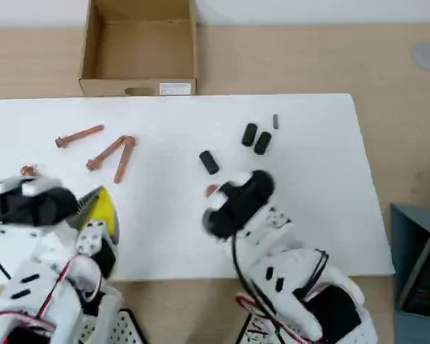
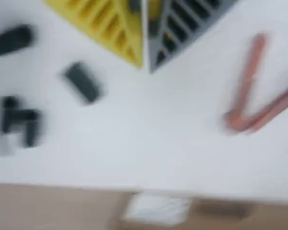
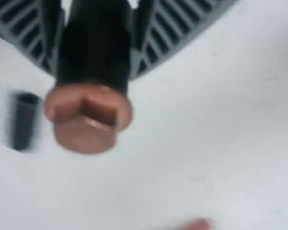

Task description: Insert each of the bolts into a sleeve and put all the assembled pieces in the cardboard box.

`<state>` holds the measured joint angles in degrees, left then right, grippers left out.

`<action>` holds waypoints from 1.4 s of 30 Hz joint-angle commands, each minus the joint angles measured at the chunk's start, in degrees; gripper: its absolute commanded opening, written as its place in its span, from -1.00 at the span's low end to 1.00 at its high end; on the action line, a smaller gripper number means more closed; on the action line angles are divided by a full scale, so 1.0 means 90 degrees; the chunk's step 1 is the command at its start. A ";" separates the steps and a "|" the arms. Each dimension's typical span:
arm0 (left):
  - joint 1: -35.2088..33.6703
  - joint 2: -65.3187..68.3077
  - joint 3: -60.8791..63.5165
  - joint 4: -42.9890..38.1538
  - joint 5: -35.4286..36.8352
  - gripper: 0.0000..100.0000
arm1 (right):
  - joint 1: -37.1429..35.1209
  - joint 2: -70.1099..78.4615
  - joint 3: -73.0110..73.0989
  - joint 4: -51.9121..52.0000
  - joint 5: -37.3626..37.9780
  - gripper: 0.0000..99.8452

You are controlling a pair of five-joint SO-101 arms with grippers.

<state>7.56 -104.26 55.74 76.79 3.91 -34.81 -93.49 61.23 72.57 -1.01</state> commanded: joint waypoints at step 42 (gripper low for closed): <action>-0.1797 -0.0034 0.4317 -0.1866 -0.0059 -0.99 | 0.1441 1.1560 -0.9529 -0.2462 0.0811 -0.98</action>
<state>-8.26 -104.00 94.95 61.23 3.56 -22.42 5.76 -17.36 55.69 4.79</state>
